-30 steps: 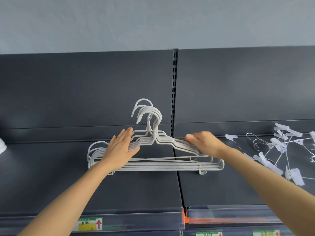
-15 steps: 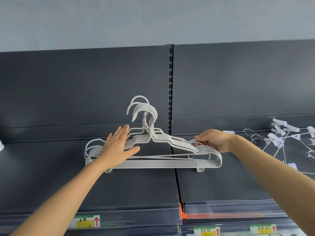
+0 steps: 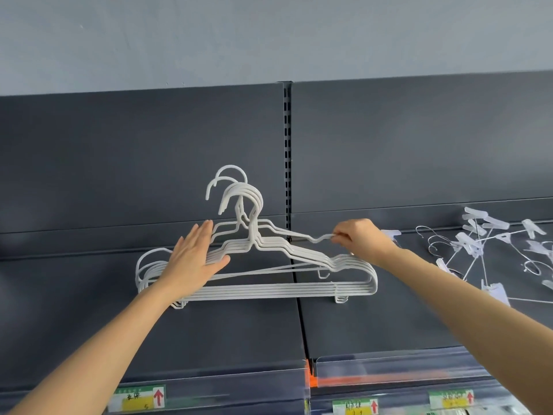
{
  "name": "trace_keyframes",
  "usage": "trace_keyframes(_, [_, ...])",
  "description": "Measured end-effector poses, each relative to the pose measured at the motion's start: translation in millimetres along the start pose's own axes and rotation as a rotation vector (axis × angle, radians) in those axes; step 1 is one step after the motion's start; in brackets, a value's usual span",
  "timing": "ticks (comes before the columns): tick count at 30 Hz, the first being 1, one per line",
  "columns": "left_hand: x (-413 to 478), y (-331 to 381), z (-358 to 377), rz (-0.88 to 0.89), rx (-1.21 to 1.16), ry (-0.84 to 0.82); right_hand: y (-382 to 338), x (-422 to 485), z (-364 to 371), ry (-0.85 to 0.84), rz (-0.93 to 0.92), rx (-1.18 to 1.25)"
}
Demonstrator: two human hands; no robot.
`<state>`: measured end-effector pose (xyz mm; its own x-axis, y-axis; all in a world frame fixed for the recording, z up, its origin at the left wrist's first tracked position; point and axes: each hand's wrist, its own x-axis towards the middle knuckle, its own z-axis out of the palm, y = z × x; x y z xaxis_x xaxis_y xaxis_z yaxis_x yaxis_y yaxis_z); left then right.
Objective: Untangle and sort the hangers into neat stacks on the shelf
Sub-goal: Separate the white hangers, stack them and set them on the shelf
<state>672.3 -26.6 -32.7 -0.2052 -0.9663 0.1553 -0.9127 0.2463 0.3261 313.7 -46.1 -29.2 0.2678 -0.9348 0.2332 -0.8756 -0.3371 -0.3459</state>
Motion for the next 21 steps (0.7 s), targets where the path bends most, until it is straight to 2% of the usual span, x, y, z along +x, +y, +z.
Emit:
trace_keyframes(3, [1.5,0.6,2.0,-0.001,0.021,-0.011,10.1,-2.5,-0.4,-0.028,0.22,0.196])
trace_keyframes(5, [2.0,0.5,2.5,-0.001,0.027,-0.013,19.2,-7.4,0.6,0.002,0.342,0.411])
trace_keyframes(7, [2.2,0.8,2.4,0.001,0.032,-0.012,22.5,-14.8,1.7,0.002,0.417,0.64])
trace_keyframes(9, [2.7,1.6,2.0,0.001,0.036,-0.013,21.8,-19.7,5.0,-0.032,0.438,0.704])
trace_keyframes(15, [3.5,-0.2,2.6,-0.005,0.033,-0.003,16.4,-14.1,12.6,0.06,0.384,0.522])
trace_keyframes(21, [2.9,-1.3,4.1,0.006,0.003,0.017,17.9,-0.3,8.9,0.113,0.086,0.077])
